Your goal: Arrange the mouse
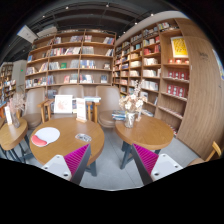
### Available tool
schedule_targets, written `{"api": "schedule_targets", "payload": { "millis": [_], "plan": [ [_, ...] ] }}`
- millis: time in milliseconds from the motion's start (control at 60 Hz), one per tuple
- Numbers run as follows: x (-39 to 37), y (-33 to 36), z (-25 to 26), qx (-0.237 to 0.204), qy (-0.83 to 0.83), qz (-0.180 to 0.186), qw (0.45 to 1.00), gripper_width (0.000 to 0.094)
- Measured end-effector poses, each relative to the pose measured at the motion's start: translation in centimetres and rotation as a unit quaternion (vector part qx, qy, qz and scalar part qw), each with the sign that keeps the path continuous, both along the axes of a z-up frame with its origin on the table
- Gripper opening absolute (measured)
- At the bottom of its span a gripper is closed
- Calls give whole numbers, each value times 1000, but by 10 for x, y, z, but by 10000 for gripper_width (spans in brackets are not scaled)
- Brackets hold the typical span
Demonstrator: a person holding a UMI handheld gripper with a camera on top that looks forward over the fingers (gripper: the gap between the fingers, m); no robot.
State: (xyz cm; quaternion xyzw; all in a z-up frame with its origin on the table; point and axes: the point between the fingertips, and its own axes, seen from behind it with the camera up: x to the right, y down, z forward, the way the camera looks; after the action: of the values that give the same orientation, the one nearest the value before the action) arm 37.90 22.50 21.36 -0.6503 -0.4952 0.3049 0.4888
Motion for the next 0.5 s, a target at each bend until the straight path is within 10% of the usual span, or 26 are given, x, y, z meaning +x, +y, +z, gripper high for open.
{"api": "schedule_targets", "payload": {
  "millis": [500],
  "plan": [
    [-74,-82,-79,-27,-37,97,994,859]
  ]
}}
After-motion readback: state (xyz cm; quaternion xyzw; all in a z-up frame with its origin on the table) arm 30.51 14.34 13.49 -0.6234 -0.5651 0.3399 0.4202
